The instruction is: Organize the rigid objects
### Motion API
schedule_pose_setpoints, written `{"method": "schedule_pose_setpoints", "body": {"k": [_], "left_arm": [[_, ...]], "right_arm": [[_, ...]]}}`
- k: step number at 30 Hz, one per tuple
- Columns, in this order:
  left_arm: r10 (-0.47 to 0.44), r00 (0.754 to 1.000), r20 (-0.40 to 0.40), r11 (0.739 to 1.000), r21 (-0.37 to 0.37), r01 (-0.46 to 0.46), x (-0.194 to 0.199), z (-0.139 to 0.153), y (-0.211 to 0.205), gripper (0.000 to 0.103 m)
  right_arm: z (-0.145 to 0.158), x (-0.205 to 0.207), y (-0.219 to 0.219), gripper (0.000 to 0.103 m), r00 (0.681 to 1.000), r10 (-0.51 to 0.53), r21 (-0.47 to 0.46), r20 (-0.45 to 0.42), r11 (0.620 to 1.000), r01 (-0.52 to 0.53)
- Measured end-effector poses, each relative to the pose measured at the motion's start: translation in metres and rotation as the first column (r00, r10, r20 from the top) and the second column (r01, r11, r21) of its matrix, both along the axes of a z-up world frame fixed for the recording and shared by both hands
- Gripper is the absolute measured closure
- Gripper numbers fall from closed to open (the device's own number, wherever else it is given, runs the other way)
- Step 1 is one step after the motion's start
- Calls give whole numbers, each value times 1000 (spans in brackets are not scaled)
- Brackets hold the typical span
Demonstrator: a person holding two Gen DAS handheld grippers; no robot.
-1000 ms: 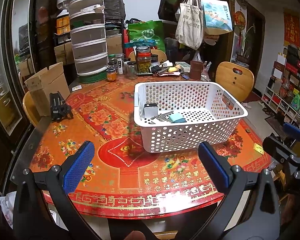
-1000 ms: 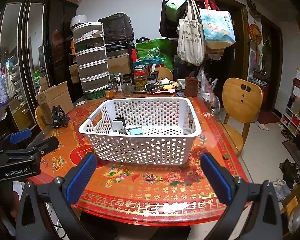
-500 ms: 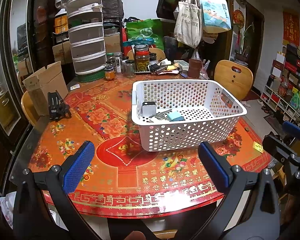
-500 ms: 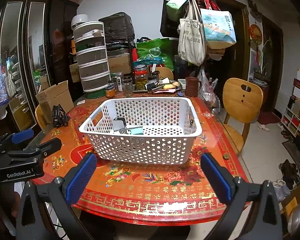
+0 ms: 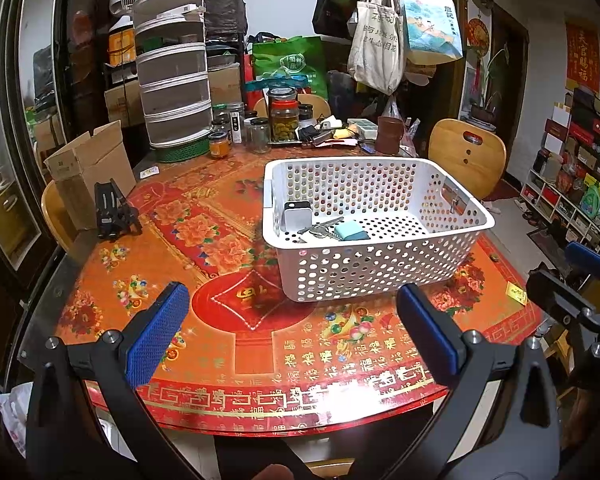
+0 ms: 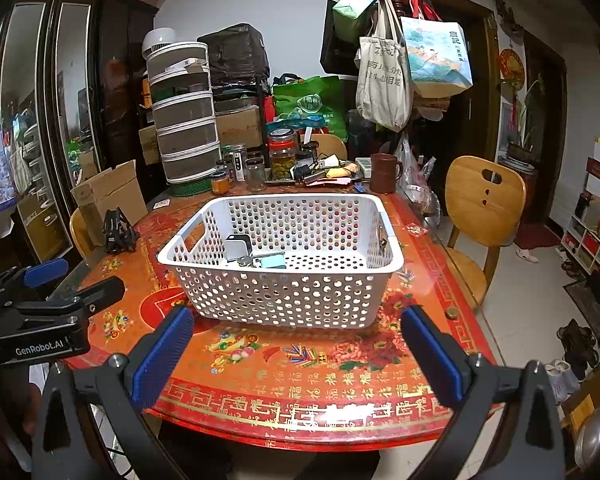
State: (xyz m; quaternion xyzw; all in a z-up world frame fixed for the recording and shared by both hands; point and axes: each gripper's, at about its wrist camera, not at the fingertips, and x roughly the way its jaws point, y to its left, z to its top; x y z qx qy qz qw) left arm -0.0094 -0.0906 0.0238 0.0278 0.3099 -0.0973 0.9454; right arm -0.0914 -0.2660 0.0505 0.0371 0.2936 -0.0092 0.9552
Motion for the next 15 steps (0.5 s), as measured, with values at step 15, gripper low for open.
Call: {"method": "schedule_pose_setpoints", "body": {"k": [15], "left_arm": [[-3,1000,-2,1000,4,3,1,-3,-7,1]], "right_arm": [[0,0,0,0,1000,1,-1,-2,1000,-1]]}}
